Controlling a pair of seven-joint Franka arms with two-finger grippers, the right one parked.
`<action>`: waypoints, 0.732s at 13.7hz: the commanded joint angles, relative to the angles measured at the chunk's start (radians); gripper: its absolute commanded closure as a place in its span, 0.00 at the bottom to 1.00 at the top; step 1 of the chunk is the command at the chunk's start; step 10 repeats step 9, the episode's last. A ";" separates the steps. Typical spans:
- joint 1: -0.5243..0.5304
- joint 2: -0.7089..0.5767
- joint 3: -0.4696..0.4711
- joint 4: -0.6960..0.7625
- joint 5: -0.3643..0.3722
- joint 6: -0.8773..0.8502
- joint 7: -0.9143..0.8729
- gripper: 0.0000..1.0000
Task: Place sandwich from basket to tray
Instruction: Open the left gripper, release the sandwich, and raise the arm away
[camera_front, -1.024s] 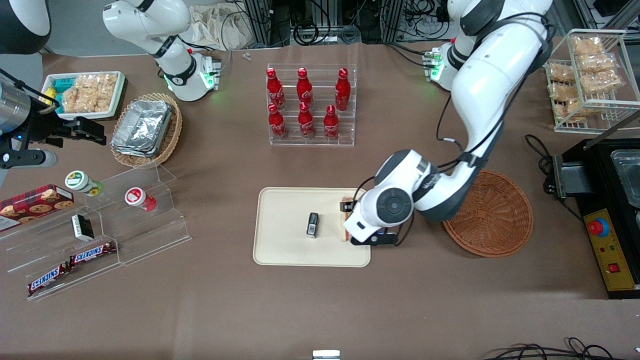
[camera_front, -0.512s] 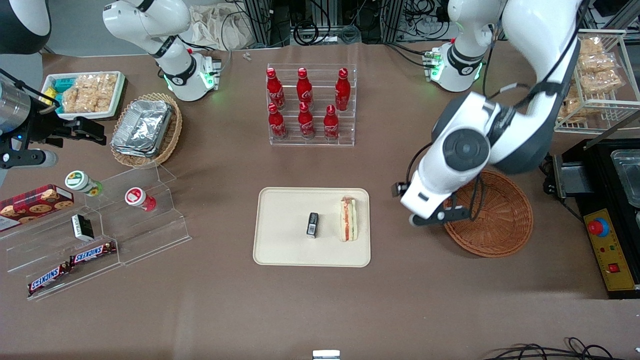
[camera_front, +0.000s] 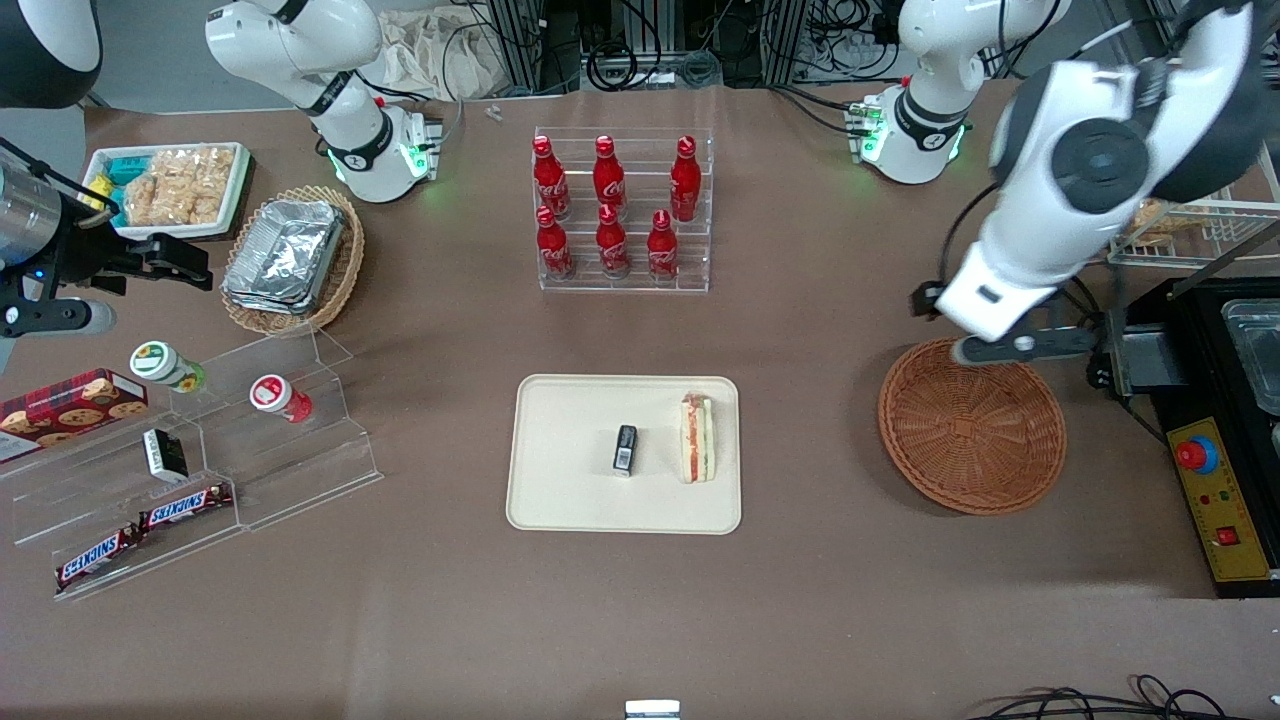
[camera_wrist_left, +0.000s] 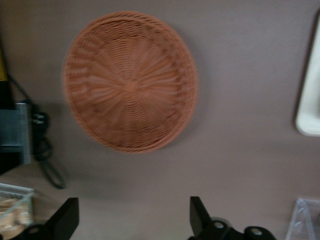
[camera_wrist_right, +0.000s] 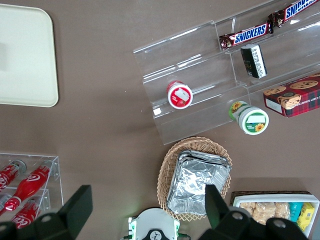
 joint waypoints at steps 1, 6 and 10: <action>0.118 -0.006 -0.010 0.080 -0.027 -0.101 0.228 0.00; 0.206 0.070 -0.010 0.213 -0.027 -0.135 0.309 0.00; 0.203 0.197 -0.011 0.388 -0.010 -0.206 0.297 0.00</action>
